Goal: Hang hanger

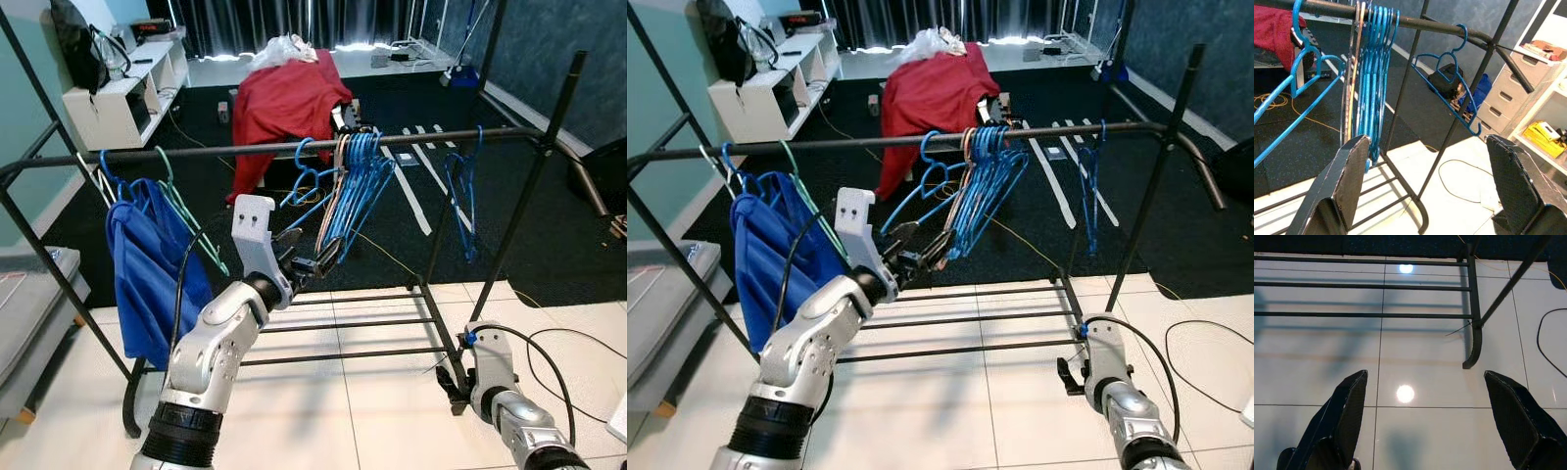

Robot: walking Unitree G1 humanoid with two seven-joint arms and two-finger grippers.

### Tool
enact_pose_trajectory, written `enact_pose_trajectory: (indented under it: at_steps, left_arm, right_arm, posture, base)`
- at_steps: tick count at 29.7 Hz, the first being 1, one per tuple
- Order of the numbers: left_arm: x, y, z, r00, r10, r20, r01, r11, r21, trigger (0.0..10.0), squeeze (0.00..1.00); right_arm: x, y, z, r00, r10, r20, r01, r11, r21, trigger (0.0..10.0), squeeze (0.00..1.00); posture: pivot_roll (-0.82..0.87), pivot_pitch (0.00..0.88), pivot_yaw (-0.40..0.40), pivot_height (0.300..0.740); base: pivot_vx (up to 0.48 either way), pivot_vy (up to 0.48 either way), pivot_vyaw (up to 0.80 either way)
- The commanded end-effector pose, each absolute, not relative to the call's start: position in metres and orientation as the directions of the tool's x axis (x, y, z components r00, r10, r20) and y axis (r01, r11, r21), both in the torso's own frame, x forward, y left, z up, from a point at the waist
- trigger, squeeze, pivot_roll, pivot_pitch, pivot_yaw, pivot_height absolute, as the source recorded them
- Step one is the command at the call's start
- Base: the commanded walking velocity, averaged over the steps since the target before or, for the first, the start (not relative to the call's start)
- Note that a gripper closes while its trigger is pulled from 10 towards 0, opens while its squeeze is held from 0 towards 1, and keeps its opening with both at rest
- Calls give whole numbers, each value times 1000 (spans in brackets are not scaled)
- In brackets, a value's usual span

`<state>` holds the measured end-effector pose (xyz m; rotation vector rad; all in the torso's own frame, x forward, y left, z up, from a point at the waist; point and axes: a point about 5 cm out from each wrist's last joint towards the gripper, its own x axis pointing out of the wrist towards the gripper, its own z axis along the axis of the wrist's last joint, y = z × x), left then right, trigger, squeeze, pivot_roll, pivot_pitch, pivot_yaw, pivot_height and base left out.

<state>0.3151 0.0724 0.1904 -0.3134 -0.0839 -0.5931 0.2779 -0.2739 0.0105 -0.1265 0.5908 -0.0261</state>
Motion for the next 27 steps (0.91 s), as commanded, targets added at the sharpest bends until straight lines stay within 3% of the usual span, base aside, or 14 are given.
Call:
enact_pose_trajectory:
  at_steps: [1,4,13,18,20,21,23,27]
  left_arm:
    - [313,71,188,825,-547,146,565,783,-259,10000,0]
    - [313,71,188,825,-547,146,565,783,-259,10000,0]
    - [322,80,183,883,-454,117,468,843,-266,10000,0]
    - [331,90,187,919,-374,126,393,899,-193,10000,0]
    - [358,122,196,976,-190,111,200,975,-93,10000,0]
    - [358,122,196,976,-190,111,200,975,-93,10000,0]
    - [375,149,200,995,-55,85,57,998,-28,10000,0]
    - [385,165,203,996,0,86,-5,998,57,10000,0]
  right_arm:
    - [275,-272,7,824,-55,-564,-25,991,-134,10000,0]
    - [275,-272,7,824,-55,-564,-25,991,-134,10000,0]
    - [275,-267,5,829,-46,-558,-33,991,-130,10000,0]
    - [277,-264,6,852,-39,-522,-1,997,-76,10000,0]
    - [279,-262,10,875,-35,-483,18,999,-40,10000,0]
    - [279,-262,10,875,-35,-483,18,999,-40,10000,0]
    - [281,-262,12,886,-34,-462,25,999,-26,10000,0]
    - [282,-262,13,890,-38,-454,33,999,-20,10000,0]
  posture:
    - [-96,44,25,740]
    - [-96,44,25,740]
    - [-105,47,22,740]
    - [-113,51,21,740]
    - [-119,53,27,740]
    - [-119,53,27,740]
    - [-127,59,35,740]
    - [-134,61,37,740]
  base:
    - [0,-461,0]
    - [0,-461,0]
    - [0,0,0]
    - [0,0,0]
    - [0,0,0]
    - [0,0,0]
    - [0,0,0]
    - [0,0,0]
